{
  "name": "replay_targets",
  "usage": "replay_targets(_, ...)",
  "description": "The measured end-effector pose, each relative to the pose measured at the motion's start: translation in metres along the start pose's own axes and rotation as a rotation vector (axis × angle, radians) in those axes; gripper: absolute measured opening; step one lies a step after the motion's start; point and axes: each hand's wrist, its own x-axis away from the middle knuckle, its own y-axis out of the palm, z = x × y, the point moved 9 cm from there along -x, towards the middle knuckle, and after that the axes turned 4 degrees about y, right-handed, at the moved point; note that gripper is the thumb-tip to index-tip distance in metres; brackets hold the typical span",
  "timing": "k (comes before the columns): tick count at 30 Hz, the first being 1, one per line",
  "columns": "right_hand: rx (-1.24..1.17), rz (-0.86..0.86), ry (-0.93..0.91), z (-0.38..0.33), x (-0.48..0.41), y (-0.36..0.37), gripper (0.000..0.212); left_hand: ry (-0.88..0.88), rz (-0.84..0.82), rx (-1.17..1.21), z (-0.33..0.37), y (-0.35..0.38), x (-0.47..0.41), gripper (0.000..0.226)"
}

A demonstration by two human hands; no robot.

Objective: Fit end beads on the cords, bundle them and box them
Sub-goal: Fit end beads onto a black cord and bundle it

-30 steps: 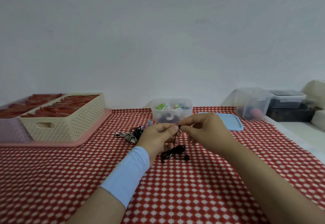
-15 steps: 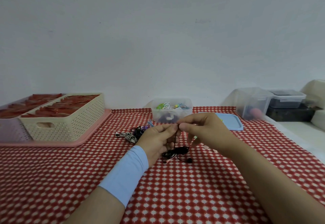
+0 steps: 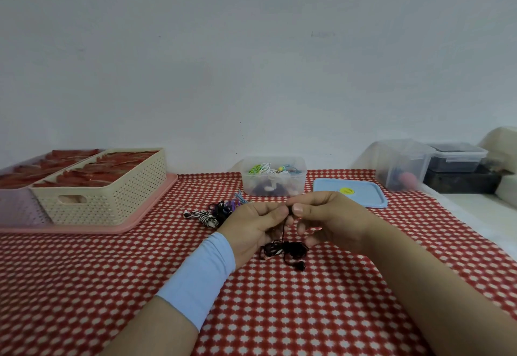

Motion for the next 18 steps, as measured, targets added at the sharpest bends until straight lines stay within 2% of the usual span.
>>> replay_targets(5,0.001,0.013,-0.102,-0.011,0.003,-0.004,0.037,-0.004,0.0,0.103,-0.001,0.004,-0.004,0.038)
replay_targets(10,0.124,0.038,-0.177,-0.021,0.007,-0.007,0.018,-0.055,0.009,0.138,-0.005,0.003,-0.001,0.034)
replay_targets(18,0.321,0.148,-0.331,-0.032,0.009,-0.005,0.017,-0.126,0.03,0.155,-0.01,0.001,0.002,0.02)
